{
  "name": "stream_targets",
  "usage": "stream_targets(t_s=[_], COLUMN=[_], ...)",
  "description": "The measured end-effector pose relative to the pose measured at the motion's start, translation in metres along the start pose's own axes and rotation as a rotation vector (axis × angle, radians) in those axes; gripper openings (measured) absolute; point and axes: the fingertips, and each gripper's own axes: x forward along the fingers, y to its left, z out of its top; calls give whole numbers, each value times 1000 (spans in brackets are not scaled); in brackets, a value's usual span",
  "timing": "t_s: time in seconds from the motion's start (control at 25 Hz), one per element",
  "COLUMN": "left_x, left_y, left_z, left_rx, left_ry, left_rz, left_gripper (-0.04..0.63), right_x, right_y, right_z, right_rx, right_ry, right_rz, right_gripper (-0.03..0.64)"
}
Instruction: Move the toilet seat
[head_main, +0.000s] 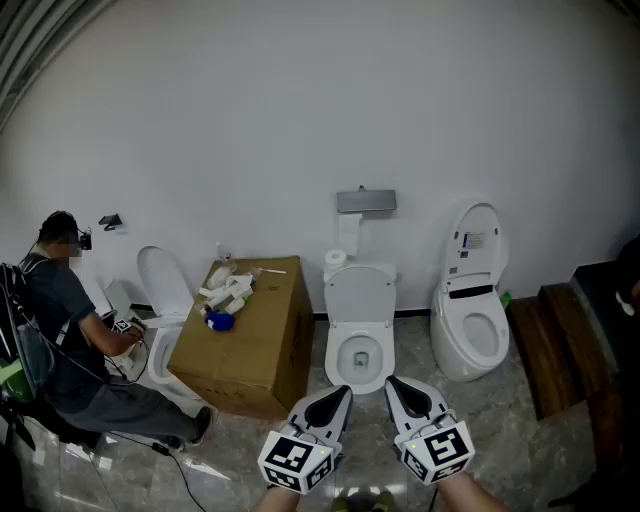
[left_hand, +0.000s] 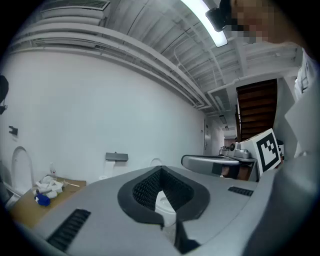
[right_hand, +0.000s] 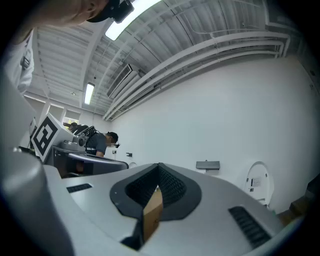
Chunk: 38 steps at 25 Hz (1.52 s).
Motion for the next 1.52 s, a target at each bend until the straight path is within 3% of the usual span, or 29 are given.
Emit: stream_targets(t_s=[0.4,0.72,1.16,1.52], left_x=[11,21,37,60], left_y=[-1,6,5,54], left_z=[-2,-12,-36,-67], left_rx=[19,-16,29,23], left_ry=[3,8,54,94], left_rz=[11,31,121,177], left_gripper=[8,8,8,8], right_x=[3,-9,-8,46], right_y=[-9,-36,-62,-75], right_z=[-3,12,-12,-40], right_rx=[-5,110,111,57], right_ry=[-4,-145,-146,-112], right_rz=[6,24,26,7], right_gripper=[14,15,15,15])
